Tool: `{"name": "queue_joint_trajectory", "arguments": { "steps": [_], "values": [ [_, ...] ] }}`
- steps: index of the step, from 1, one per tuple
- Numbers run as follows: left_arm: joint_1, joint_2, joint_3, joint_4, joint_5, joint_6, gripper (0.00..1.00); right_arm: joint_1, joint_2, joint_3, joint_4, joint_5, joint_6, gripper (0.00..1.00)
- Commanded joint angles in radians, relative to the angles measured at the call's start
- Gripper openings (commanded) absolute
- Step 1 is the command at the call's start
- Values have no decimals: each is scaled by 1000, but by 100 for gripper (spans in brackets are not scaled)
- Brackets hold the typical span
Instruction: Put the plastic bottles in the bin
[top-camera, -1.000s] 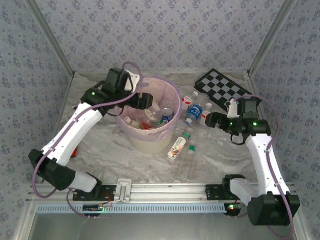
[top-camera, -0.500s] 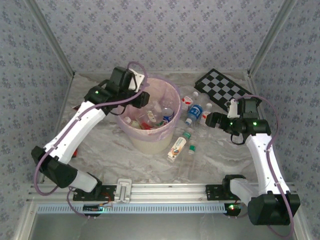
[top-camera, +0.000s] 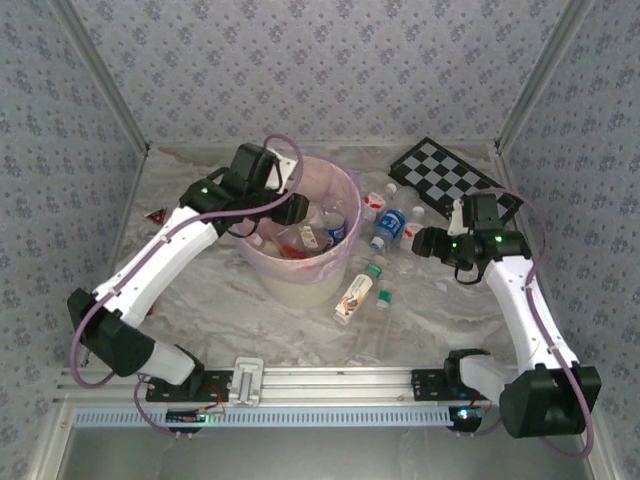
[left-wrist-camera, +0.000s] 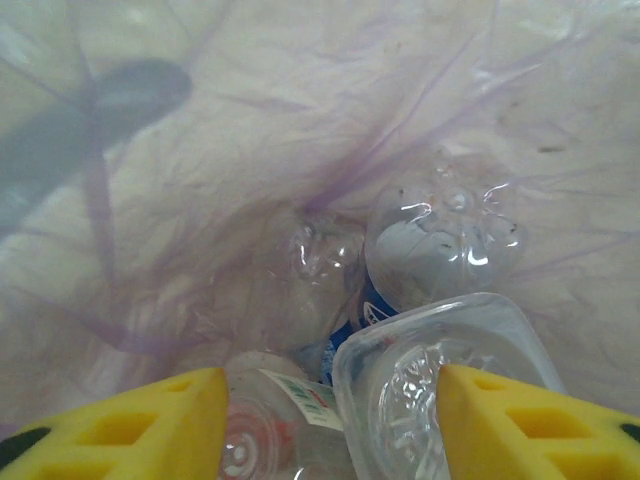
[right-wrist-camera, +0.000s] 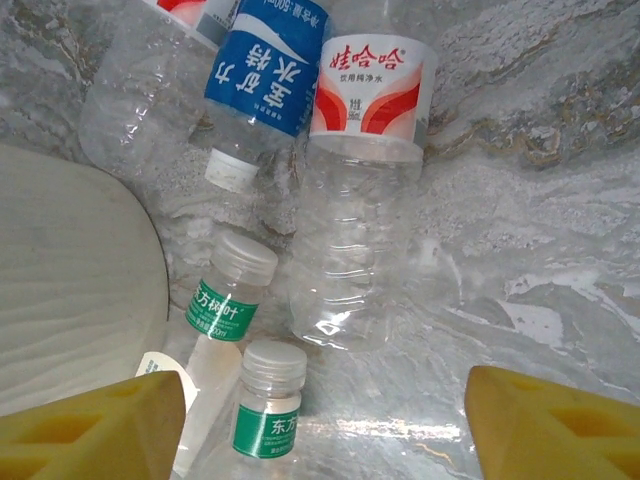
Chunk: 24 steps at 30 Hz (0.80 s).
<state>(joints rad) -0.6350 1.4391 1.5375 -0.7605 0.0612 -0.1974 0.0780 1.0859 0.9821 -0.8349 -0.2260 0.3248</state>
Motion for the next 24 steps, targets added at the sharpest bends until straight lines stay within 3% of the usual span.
{"name": "queue_joint_trajectory", "arguments": {
  "steps": [1,5,7,9,14,24],
  "values": [
    [4,-93,66,-2,-31,33,66,63,-1,-11,-48,33,48,74],
    [14,-143,98,-27,-61,60,72,183,-19,-92,-92,18,176,75],
    [19,-169,98,-29,-73,67,74,253,-29,-159,-51,-16,241,80],
    [26,-195,85,-20,-77,63,76,292,-29,-242,40,-51,295,78],
    [32,-269,-14,38,-60,7,78,301,5,-358,242,-103,402,64],
    [34,-345,-83,26,-68,31,80,303,199,-349,380,-112,368,60]
  ]
}}
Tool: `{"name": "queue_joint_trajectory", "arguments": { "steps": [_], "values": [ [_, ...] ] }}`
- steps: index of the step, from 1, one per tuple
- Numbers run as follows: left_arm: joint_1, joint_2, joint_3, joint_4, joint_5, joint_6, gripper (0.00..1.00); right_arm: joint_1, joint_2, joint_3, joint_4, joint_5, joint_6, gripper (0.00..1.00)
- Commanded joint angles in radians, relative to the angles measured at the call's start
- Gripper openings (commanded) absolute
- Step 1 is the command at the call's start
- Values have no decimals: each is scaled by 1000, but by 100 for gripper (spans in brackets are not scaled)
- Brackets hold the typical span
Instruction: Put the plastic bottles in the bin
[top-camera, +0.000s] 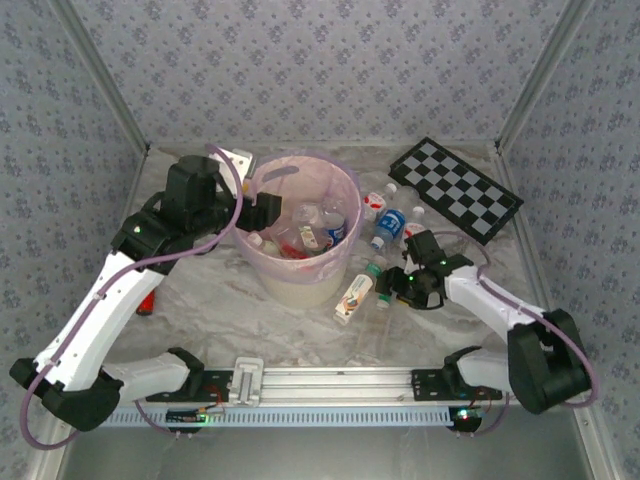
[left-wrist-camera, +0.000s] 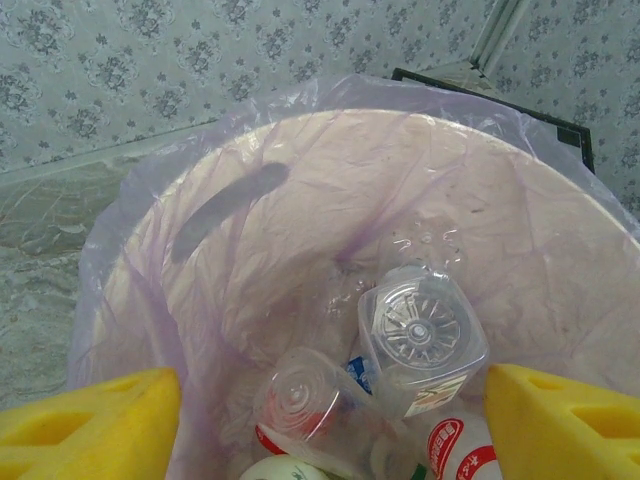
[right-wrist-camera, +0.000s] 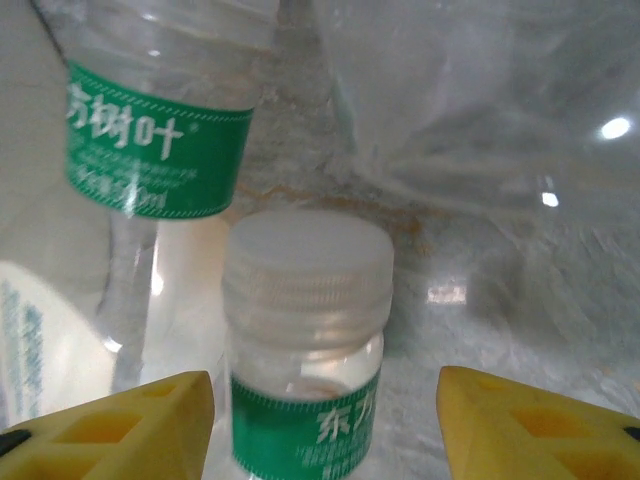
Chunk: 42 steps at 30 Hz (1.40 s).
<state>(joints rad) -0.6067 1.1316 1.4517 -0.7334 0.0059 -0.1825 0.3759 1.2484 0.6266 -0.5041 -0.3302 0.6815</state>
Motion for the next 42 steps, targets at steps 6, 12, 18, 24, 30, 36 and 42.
{"name": "queue_joint_trajectory", "arguments": {
  "steps": [6,12,18,24,30,36,42],
  "values": [
    [13,-49,11,-5,-13,16,80,4,58,30,33,16,-1,45],
    [12,-31,24,28,51,-2,80,-40,-78,27,-82,40,-40,40],
    [12,-9,41,99,192,-37,81,-121,-259,56,-181,-8,-100,35],
    [-5,70,154,155,502,-119,87,-277,-378,247,-247,-173,-233,31],
    [-62,178,240,174,601,-153,90,-331,-323,521,-216,-339,-339,27],
    [-136,287,356,179,660,-155,99,-324,-231,812,-191,-476,-337,27],
    [-176,358,407,200,656,-151,99,-224,-167,906,-62,-475,-267,26]
  ]
}}
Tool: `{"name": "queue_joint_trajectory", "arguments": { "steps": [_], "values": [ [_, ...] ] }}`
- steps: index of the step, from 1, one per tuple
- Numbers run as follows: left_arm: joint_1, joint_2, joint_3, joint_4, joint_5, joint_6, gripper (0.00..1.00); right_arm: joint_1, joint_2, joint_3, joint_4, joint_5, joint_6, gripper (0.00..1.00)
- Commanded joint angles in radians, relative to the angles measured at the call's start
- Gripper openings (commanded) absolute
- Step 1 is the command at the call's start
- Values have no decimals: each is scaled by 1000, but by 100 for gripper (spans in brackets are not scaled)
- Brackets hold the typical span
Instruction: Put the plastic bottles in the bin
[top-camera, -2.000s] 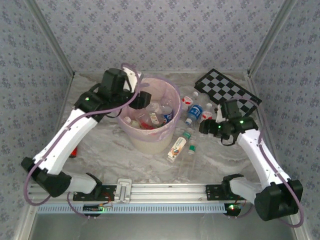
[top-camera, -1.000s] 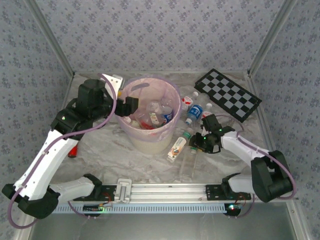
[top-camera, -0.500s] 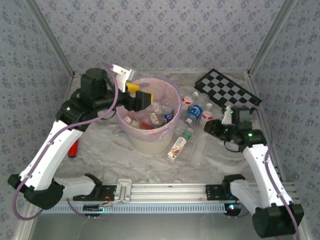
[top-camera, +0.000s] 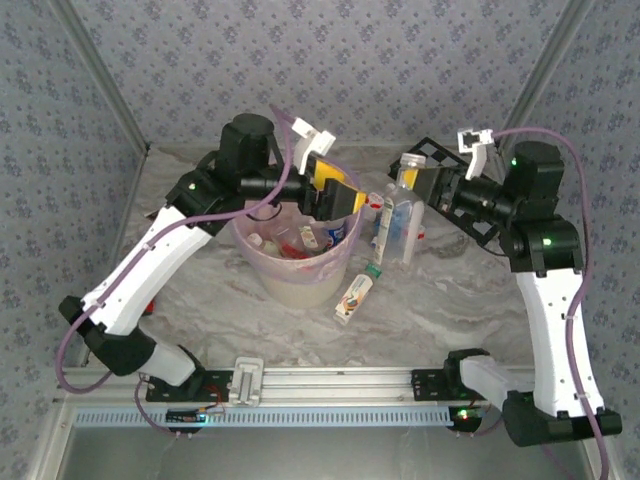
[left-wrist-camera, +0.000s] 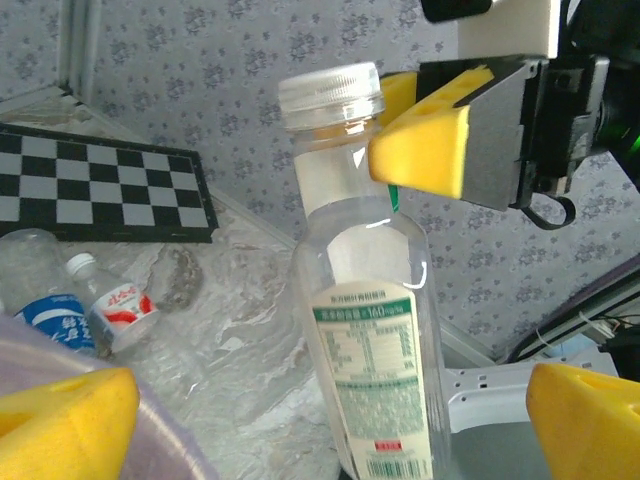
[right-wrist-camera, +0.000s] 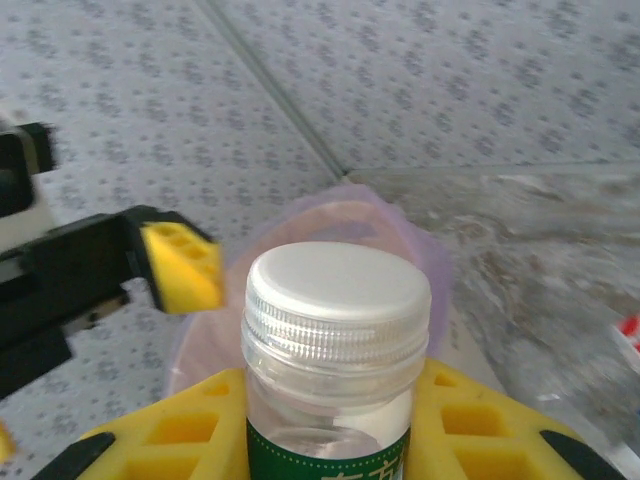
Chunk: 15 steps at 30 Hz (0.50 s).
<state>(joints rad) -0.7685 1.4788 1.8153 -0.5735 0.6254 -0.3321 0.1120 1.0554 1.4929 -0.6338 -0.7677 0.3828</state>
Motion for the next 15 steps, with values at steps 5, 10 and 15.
{"name": "queue_joint_trajectory", "arguments": {
  "steps": [5,10,15],
  "values": [
    [-42,52,75,63,34,-2,99,138,76,87,101,12,38,26],
    [-58,85,110,30,20,22,92,179,102,97,155,24,62,26],
    [-64,113,129,5,13,33,81,196,122,118,171,36,65,26]
  ]
}}
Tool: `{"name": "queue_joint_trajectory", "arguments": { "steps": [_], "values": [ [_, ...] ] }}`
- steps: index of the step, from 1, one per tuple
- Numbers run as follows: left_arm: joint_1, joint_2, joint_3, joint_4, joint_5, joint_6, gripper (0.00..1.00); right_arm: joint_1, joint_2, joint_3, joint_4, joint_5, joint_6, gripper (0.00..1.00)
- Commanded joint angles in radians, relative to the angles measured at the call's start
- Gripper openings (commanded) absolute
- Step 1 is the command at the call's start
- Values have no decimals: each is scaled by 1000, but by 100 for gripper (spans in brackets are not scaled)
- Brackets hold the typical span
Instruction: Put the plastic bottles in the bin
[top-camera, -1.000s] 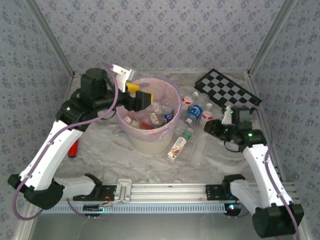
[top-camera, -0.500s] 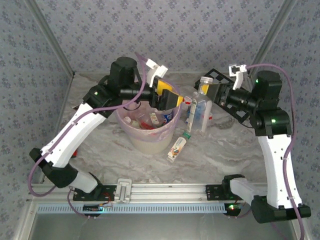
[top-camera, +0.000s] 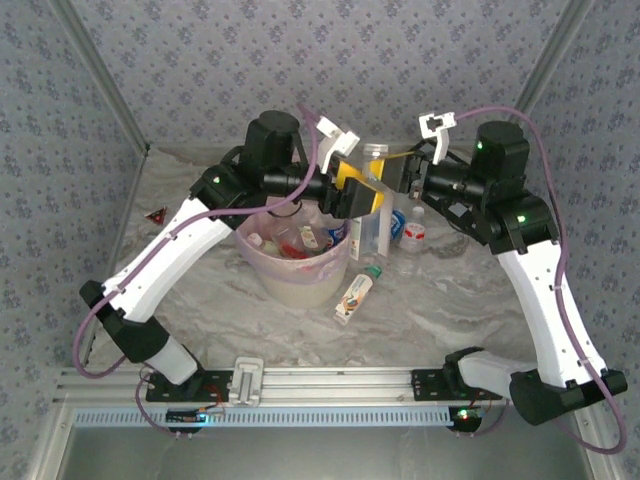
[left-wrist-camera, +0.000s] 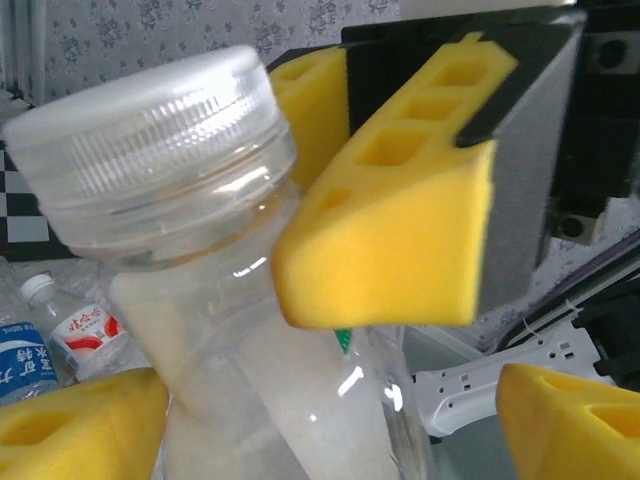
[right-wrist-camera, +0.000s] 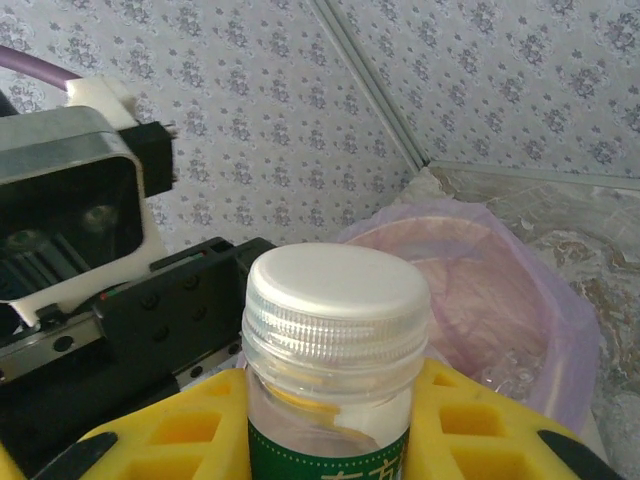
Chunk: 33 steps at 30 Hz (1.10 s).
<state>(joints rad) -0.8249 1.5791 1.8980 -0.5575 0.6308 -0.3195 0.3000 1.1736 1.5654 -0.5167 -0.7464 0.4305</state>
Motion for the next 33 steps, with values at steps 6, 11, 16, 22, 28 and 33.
{"name": "queue_joint_trajectory", "arguments": {
  "steps": [6,11,16,22,28,33],
  "values": [
    [-6,23,80,-28,-8,43,55,8,29,72,62,18,10,25],
    [-3,41,113,-53,-22,62,47,5,40,84,49,28,-4,31],
    [13,12,116,-78,-86,93,39,-2,27,129,-79,139,-98,77],
    [83,-70,66,-59,-177,98,31,-53,-35,95,-227,275,-139,92],
    [161,-143,57,-94,-293,136,21,-152,-108,-18,-261,274,-136,92],
    [212,-134,33,-198,-338,120,5,-217,-156,-109,-287,273,-134,92]
  ]
}}
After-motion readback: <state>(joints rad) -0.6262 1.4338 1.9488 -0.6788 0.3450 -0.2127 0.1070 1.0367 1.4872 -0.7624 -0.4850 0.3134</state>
